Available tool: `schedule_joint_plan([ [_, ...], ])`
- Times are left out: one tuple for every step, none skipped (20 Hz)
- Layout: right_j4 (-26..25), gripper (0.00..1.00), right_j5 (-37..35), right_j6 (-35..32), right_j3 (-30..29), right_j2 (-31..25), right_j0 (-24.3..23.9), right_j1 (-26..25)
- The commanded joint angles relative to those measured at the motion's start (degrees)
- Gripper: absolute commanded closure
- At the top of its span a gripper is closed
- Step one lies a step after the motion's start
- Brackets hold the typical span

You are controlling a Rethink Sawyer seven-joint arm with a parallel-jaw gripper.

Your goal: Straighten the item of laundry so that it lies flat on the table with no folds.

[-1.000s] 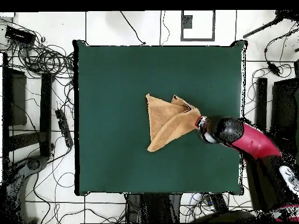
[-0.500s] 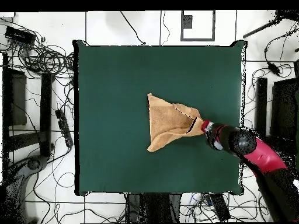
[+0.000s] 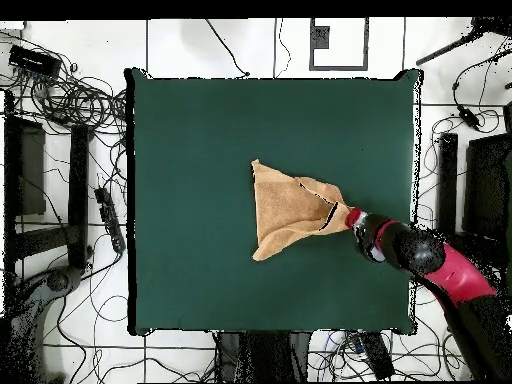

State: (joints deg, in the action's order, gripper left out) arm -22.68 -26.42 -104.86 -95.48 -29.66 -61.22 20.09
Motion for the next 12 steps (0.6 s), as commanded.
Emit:
schedule_joint_plan([
  [-4.5,1.00,-2.1,20.6,-6.0,-17.6,-0.1,-17.9],
  [-5.1,1.00,-4.0,23.3,-5.7,-18.6,-1.0,-18.9],
  [-5.2,1.00,-6.6,26.1,-5.2,-19.5,-2.0,-20.2],
  [-5.7,1.00,-9.3,28.9,-4.8,-20.1,-2.5,-20.6],
  [-6.1,1.00,-11.9,31.6,-4.3,-20.6,-3.0,-21.1],
  [-6.3,1.00,-14.4,33.7,-3.9,-20.8,-3.1,-21.2],
  [-6.3,1.00,-17.5,36.0,-3.2,-21.1,-3.1,-21.2],
  [-6.0,1.00,-20.4,37.6,-2.6,-21.1,-3.0,-21.2],
  [-5.8,1.00,-23.2,39.5,-2.1,-21.1,-3.0,-21.2],
  [-6.0,1.00,-25.6,42.0,-1.7,-21.2,-3.2,-21.4],
  [-6.3,1.00,-28.0,44.8,-1.1,-21.2,-3.1,-21.4],
  [-6.7,1.00,-29.8,47.0,-0.5,-21.2,-2.8,-21.2],
])
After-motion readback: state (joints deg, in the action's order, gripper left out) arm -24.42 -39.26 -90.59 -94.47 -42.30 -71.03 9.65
